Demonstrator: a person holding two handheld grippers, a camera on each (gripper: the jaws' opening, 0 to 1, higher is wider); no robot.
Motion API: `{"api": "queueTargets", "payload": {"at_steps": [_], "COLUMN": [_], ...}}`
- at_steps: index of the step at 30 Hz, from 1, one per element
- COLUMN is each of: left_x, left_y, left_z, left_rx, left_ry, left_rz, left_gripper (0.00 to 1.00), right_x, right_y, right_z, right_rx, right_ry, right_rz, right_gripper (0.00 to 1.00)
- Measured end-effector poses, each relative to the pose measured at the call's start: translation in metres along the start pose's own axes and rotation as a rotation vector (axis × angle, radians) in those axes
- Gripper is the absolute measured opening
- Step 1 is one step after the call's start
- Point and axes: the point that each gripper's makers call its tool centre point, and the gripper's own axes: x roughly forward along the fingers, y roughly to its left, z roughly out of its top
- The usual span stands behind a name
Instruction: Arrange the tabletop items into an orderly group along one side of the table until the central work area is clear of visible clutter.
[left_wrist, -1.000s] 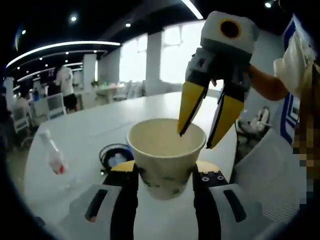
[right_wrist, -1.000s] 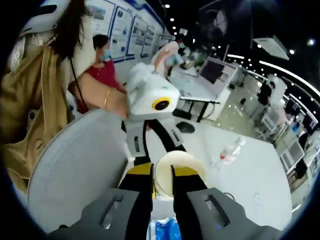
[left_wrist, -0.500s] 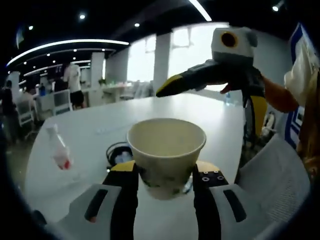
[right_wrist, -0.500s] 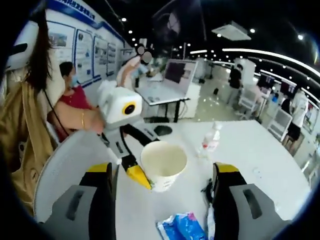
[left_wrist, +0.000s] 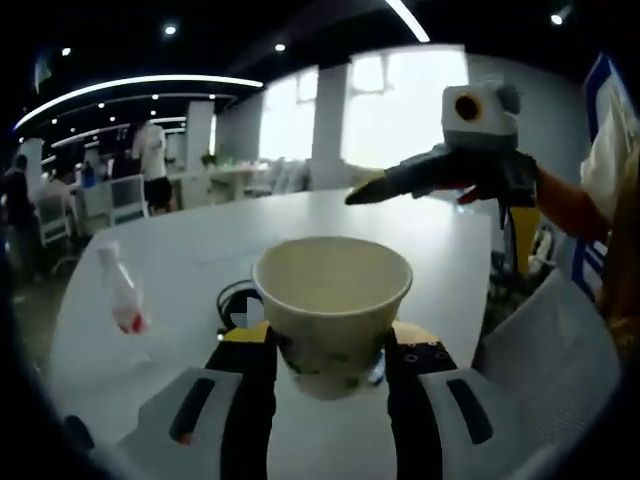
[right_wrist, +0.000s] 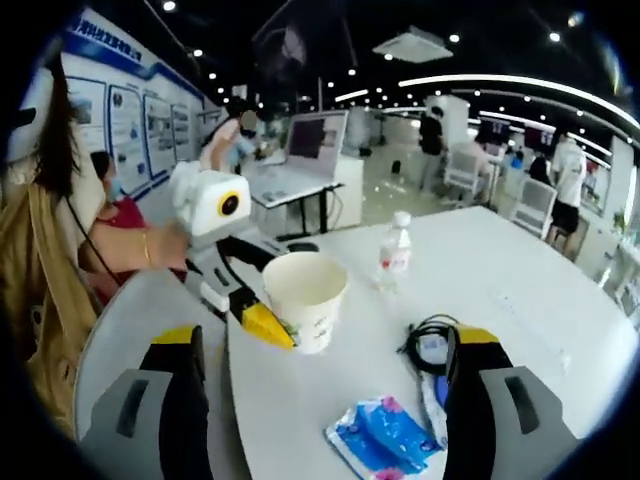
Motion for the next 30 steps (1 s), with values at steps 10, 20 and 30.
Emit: {"api": "queueTargets", "payload": {"at_steps": [10,20,30], "left_x": [0.0,-0.004,-0.009], "left_y": [0.004,0.013,0.017], "left_z": [-0.002,-0.004,-0.003], "left_rx": [-0.013,-0.006,-0.014], "left_ry": [0.008,0.011,0.006], "left_rz": [0.014,0.065,0.089], "left_gripper": [0.4,0.4,0.4], "right_x": [-0.01,-0.018,-0.034], "right_y": [-0.016,-0.031,-0.052], "right_z": [-0.019,-0.044,-0.072], "right_rx": [0.081,0.165,0.255], "right_ry": [0.003,0.0,0.008], "right_rz": [-0.086,-0.198,-0.334], "right_gripper": [0.99,0.99,0.99]}}
